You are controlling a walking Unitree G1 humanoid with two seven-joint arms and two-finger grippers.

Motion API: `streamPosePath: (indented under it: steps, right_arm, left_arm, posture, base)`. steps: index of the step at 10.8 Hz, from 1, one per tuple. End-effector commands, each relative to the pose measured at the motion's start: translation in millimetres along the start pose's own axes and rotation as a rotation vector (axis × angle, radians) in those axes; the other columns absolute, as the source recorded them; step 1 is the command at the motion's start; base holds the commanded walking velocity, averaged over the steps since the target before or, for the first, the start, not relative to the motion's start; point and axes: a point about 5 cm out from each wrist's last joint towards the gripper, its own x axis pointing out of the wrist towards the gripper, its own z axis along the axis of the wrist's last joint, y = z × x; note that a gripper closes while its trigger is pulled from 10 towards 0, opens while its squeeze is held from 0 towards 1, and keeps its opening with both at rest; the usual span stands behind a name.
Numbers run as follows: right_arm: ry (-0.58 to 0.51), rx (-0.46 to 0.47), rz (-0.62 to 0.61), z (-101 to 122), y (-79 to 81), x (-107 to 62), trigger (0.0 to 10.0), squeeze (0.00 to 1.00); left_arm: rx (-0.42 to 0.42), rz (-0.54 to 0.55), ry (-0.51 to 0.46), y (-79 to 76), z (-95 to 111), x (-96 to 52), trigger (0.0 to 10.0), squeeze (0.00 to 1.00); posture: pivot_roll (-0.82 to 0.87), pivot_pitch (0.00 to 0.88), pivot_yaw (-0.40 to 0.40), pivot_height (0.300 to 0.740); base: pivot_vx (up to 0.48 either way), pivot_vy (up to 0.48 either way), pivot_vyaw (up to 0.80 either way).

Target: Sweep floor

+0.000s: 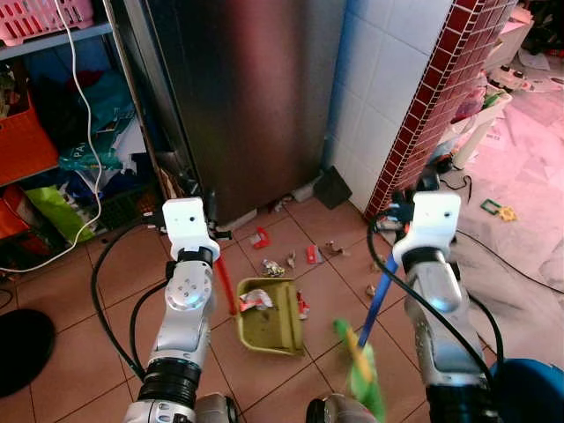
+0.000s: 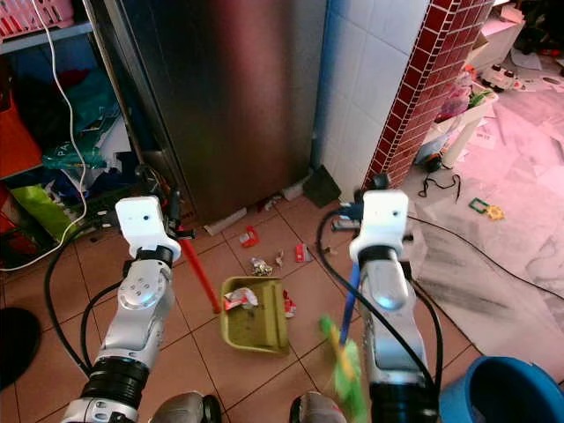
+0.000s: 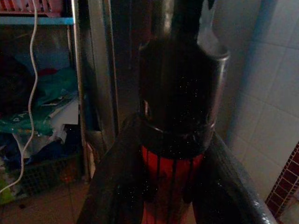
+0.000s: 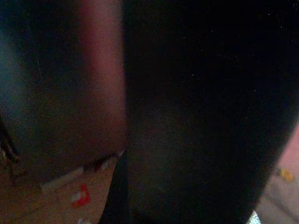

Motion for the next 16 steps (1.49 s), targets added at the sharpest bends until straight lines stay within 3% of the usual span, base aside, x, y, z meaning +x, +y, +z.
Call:
streamPosePath:
  steps: [1,3,4,5,7,9,10,12,14,16]
  right_arm:
    - [0.069,0.011,-0.015,-7.8,-3.0,-3.2,10.0,0.00]
    - [0.038,-0.010,-0.023,-1.3,-5.7,5.9,10.0,0.00]
    - [-0.032,-0.023,-0.013,11.9,-4.4,14.3,10.0,0.00]
    - [-0.061,-0.021,-0.012,21.1,-2.3,24.9,10.0,0.00]
    - [-0.088,-0.070,-0.007,28.2,-2.5,29.6,10.0,0.00]
    - [-0.124,-0.131,-0.031,32.5,-7.1,32.8,10.0,0.00]
    - [-0.144,-0.147,-0.052,34.7,-10.4,33.3,10.0,0.00]
    - [-0.127,-0.154,-0.070,29.7,-13.2,31.6,10.0,0.00]
    - [-0.067,-0.123,-0.144,19.0,-21.1,33.5,10.0,0.00]
    - [-0.065,-0.097,-0.145,16.9,-19.9,32.9,10.0,0.00]
  left_arm:
    - [0.002,-0.010,-0.073,-2.0,16.4,3.6,10.0,0.00]
    - [0.001,-0.014,-0.063,-2.8,16.5,4.0,10.0,0.00]
    - [-0.042,-0.051,-0.047,-6.3,17.8,3.6,10.0,0.00]
    - [-0.172,-0.170,-0.045,-17.9,24.0,1.3,10.0,0.00]
    - [-0.234,-0.288,-0.067,-24.6,32.5,0.3,10.0,0.00]
    - [-0.227,-0.347,-0.079,-19.8,39.4,1.4,10.0,0.00]
    - [-0.244,-0.461,-0.080,-16.4,48.2,-2.8,10.0,0.00]
    - [-0.195,-0.569,-0.066,-15.5,52.5,-11.7,10.0,0.00]
    - [-0.069,-0.407,0.025,2.4,38.4,-15.0,10.0,0.00]
    - [-0.082,-0.362,0.067,6.4,35.4,-20.7,10.0,0.00]
  posture:
    - [-0.09,0.069,-0.003,0.740]
    - [-0.09,0.062,-0.004,0.740]
    - [-0.08,0.056,-0.003,0.740]
    - [-0.08,0.053,-0.004,0.740]
    - [-0.07,0.050,-0.005,0.740]
    - [-0.07,0.052,0.002,0.740]
    - [-0.07,0.056,0.010,0.740]
    - [-0.06,0.058,0.015,0.740]
    - [-0.05,0.055,0.016,0.740]
    - [-0.05,0.056,0.013,0.740]
  base:
    - [0.000,0.000,0.00]
    - [0.000,0.000,0.00]
    - [0.000,0.000,0.00]
    - [0.000,0.000,0.00]
    - [0.000,0.000,0.00]
    - [0.000,0.000,0.00]
    - [0.000,0.000,0.00]
    - [0.000,0.000,0.00]
    - [0.000,0.000,0.00]
    - [0.000,0.000,0.00]
